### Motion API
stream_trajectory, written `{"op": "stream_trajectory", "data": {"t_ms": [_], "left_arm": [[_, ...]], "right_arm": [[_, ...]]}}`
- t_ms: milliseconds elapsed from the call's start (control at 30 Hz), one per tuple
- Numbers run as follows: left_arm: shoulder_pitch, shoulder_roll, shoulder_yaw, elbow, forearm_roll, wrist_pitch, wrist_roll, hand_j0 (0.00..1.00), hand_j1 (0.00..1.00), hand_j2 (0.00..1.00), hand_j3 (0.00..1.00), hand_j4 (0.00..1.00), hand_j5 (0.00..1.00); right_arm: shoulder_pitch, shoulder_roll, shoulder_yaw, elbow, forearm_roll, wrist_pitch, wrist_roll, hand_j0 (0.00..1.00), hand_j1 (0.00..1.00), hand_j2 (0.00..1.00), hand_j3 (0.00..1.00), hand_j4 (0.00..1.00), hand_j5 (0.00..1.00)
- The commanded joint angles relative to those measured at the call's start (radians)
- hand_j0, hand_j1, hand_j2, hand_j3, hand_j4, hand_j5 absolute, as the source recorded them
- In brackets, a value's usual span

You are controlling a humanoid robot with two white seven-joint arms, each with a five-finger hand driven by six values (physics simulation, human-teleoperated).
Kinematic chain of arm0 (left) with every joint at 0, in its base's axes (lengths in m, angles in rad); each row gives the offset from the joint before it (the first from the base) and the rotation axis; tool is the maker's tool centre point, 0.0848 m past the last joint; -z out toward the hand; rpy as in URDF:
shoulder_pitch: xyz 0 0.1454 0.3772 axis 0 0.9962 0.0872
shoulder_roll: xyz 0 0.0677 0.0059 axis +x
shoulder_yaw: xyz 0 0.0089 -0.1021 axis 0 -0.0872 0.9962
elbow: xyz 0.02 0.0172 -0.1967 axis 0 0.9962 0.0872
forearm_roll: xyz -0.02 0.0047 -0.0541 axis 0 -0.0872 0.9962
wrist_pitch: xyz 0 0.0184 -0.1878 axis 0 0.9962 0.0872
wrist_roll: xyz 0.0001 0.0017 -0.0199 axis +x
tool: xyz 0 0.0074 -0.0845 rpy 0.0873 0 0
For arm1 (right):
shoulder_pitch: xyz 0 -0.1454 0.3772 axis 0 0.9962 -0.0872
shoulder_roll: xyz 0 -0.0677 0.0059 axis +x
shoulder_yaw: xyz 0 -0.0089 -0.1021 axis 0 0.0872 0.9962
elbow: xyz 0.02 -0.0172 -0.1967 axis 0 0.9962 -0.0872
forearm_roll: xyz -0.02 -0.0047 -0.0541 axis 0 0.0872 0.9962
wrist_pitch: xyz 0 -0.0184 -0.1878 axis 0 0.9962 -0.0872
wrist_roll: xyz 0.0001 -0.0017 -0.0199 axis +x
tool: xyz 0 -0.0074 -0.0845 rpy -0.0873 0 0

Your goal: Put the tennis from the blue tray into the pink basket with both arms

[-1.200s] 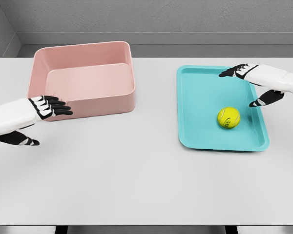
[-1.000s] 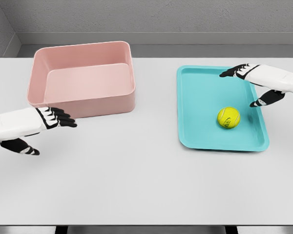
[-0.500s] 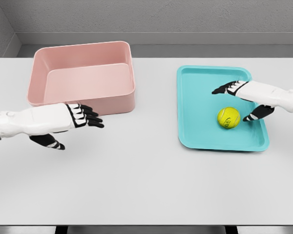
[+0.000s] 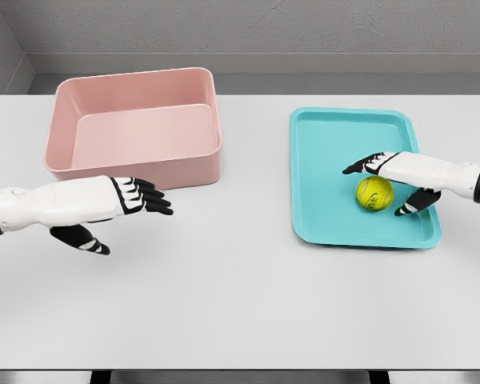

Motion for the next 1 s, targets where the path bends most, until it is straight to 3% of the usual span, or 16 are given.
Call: {"op": "stream_trajectory", "data": {"t_ms": [0,733,967], "left_arm": [[0.000,0.004,0.000,0.000,0.007,0.002,0.000,1.00,1.00,1.00,1.00,1.00,1.00],[-0.005,0.026,0.003,0.001,0.002,0.002,0.000,1.00,1.00,1.00,1.00,1.00,1.00],[-0.034,0.023,0.002,0.000,0.003,0.002,0.000,1.00,1.00,1.00,1.00,1.00,1.00]], "right_arm": [[0.000,0.002,0.003,0.015,-0.006,0.003,0.000,1.00,1.00,1.00,1.00,1.00,1.00],[0.002,0.016,0.023,0.027,0.011,0.000,0.000,0.81,0.81,0.81,0.81,0.81,0.81],[0.002,0.022,0.029,0.027,0.011,-0.002,0.000,0.68,0.68,0.68,0.68,0.68,0.68]]}}
